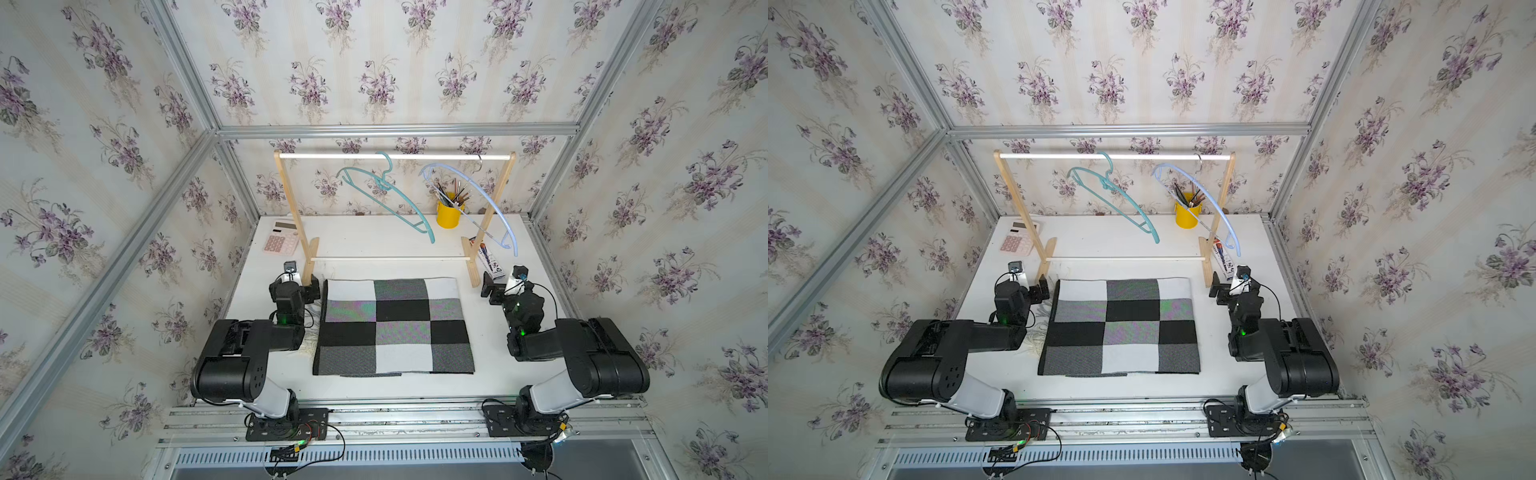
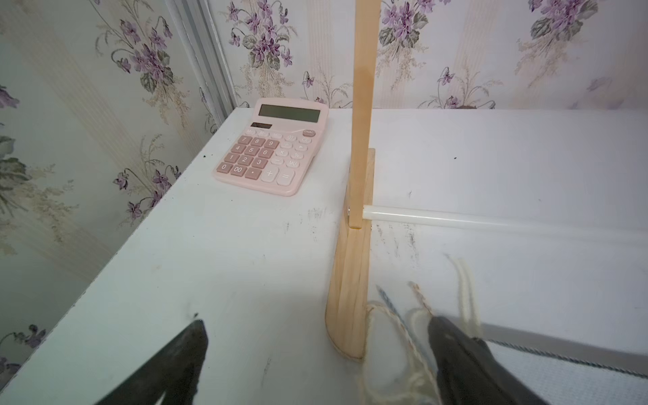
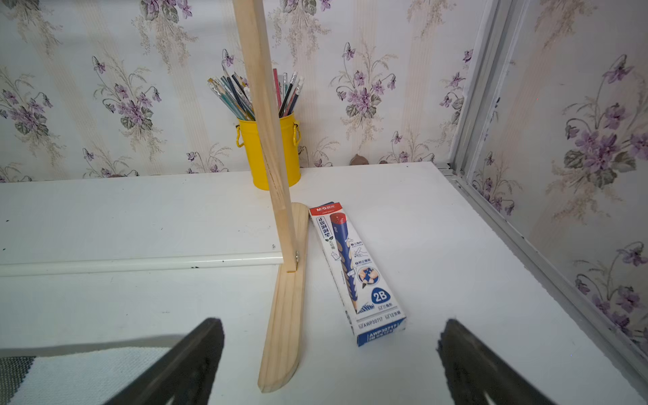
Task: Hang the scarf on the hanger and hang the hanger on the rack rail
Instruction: Pick up the hanger from the clothesline.
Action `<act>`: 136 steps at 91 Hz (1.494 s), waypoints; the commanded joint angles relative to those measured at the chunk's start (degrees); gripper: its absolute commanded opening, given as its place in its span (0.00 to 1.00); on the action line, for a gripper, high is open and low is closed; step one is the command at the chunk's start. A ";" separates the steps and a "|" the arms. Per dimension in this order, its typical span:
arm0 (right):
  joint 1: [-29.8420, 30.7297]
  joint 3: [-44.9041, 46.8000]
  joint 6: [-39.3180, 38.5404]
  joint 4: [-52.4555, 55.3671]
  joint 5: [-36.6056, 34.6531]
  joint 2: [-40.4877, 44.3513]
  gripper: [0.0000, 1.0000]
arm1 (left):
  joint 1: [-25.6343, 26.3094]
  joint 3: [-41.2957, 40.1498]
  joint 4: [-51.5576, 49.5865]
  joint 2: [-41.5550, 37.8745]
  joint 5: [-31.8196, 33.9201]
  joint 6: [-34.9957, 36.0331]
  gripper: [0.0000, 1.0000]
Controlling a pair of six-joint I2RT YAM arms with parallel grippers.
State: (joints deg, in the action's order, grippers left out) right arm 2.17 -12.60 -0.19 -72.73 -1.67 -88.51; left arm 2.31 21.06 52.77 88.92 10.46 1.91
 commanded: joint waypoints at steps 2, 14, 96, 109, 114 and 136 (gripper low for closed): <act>-0.18 -0.23 0.27 -0.70 0.75 0.17 1.00 | 0.00 -0.05 1.83 0.02 -0.18 0.20 1.00; -0.16 -0.23 0.27 -0.70 0.72 0.15 1.00 | -0.02 -0.05 1.81 0.02 -0.18 0.23 0.99; 5.73 -2.40 -2.17 10.71 -9.30 8.95 1.00 | 8.54 5.73 -17.73 -14.10 10.95 4.08 0.99; 11.34 -9.44 2.13 32.91 -11.94 16.75 1.00 | 9.95 18.06 -50.13 -22.11 12.51 -15.73 0.99; 14.43 -12.71 6.57 41.45 -14.38 18.96 1.00 | 9.87 22.17 -58.93 -23.37 8.51 -20.34 1.00; 14.99 -17.34 31.12 61.08 4.27 30.51 1.00 | 9.39 24.20 -72.17 -29.48 -5.89 -42.86 1.00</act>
State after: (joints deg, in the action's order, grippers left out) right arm 16.93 -30.39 20.34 -24.32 -6.70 -62.50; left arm 12.03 46.41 -8.93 61.65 13.32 -27.05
